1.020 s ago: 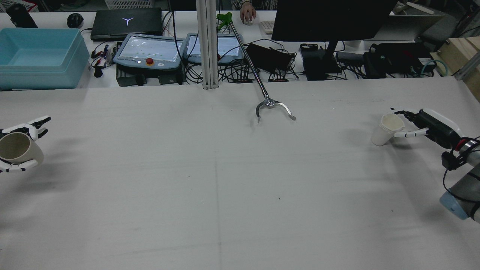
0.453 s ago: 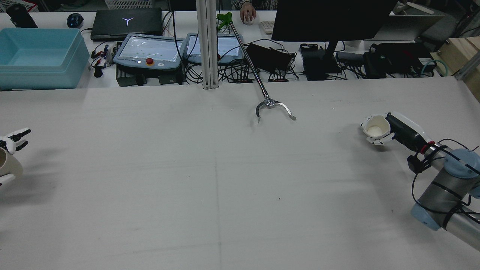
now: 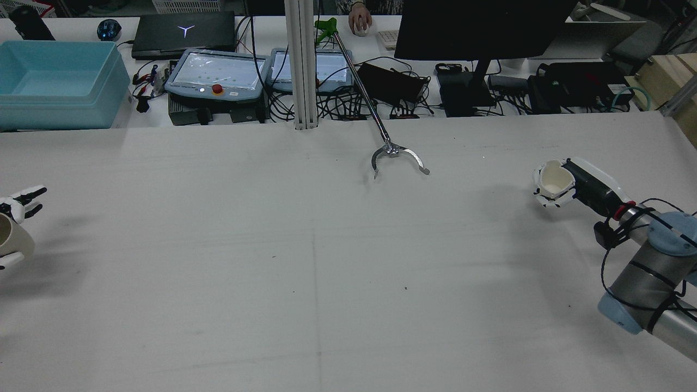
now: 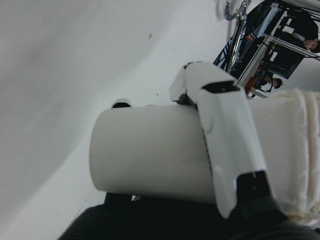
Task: Pour water
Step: 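Lift both cups and bring them toward the table center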
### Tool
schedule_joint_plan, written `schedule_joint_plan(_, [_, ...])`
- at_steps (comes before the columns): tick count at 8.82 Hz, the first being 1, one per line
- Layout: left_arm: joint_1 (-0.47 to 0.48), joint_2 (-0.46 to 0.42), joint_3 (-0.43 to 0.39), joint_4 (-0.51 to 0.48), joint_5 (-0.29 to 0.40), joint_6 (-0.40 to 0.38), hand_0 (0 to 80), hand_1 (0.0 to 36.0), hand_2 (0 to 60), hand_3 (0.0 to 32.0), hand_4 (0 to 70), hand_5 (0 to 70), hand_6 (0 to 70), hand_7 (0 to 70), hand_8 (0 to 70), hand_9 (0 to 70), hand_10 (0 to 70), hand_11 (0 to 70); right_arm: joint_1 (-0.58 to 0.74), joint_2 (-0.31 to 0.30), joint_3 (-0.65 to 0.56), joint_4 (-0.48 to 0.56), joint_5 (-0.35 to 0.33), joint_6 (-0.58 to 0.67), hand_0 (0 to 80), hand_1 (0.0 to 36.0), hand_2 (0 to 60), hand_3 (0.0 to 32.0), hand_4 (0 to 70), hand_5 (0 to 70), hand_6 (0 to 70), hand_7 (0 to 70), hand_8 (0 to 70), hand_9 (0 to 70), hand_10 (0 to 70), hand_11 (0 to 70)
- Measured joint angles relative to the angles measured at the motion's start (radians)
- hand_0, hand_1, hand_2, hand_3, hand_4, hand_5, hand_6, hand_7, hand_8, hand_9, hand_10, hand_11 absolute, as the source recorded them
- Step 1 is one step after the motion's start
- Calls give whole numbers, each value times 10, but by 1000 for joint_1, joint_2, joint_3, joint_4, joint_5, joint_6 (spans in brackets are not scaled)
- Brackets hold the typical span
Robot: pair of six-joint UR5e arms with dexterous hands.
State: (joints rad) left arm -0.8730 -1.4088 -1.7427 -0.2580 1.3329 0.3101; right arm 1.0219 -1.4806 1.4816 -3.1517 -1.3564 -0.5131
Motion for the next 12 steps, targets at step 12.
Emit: schedule_joint_plan(12, [454,-917,153,721,-36,45,751,360,600,0,700,700,106,176,17,39,39,85,-32,541,645,-768,-30,-203,800,360,600,0,700,700,700,700,582,700,507,700])
